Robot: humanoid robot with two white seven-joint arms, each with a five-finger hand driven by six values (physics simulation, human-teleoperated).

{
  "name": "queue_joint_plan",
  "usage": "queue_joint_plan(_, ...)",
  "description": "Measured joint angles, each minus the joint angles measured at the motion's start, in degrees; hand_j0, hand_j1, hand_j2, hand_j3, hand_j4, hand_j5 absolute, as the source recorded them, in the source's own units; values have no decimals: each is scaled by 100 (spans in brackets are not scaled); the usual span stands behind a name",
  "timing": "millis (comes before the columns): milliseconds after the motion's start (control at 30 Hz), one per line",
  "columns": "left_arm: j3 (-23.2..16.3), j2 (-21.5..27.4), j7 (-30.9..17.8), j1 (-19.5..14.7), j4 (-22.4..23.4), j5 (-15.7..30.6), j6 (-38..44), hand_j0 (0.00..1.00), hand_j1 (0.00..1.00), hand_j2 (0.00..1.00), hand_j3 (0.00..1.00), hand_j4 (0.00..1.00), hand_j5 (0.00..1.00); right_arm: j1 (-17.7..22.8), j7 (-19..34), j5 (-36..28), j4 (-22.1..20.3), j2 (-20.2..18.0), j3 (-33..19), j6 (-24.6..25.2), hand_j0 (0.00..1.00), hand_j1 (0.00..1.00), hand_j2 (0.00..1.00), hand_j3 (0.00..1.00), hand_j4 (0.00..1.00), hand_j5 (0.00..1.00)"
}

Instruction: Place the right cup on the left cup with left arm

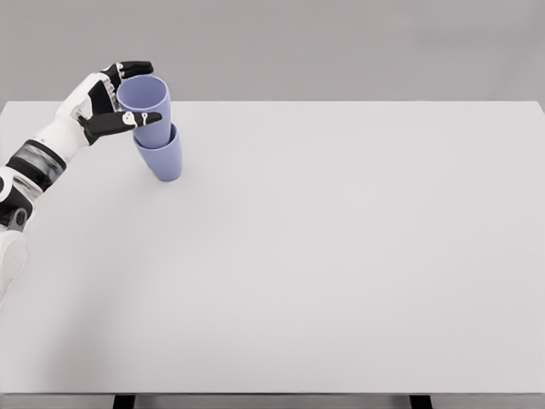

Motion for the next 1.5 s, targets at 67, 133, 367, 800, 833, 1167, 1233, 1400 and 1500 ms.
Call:
queue_joint_plan(67,-1,1,-4,0,0,-3,-8,88,88,88,88,88,88,0,0,1,0,0,-2,0,100,100,100,100,100,100)
queue_joint_plan(133,-2,1,-5,0,0,-9,-14,90,90,90,90,90,90,0,-1,-2,-1,0,-1,0,100,100,100,100,100,100)
queue_joint_plan(367,-2,3,-7,0,-13,-15,-28,91,91,91,91,91,91,0,-1,0,-1,0,0,0,100,100,100,100,100,100)
queue_joint_plan(800,17,22,-7,-26,-137,11,-29,94,94,94,94,94,94,0,2,-3,2,0,0,0,100,100,100,100,100,100)
queue_joint_plan(833,21,37,-7,-26,-153,16,-29,94,94,94,94,94,94,0,0,-1,1,0,0,0,100,100,100,100,100,100)
queue_joint_plan(1167,163,249,-8,-18,-199,42,-29,94,94,94,94,94,94,0,-1,-1,0,0,0,0,100,100,100,100,100,100)
queue_joint_plan(1233,211,339,-8,167,-279,76,-29,94,94,94,94,94,94,0,1,0,0,0,0,0,100,100,100,100,100,100)
queue_joint_plan(1400,484,579,-9,508,-521,181,-31,94,94,94,94,94,94,0,-1,-1,-2,0,0,0,100,100,100,100,100,100)
queue_joint_plan(1500,657,758,-14,738,-672,301,-40,94,94,94,94,94,94,0,-2,-2,-1,0,0,0,100,100,100,100,100,100)
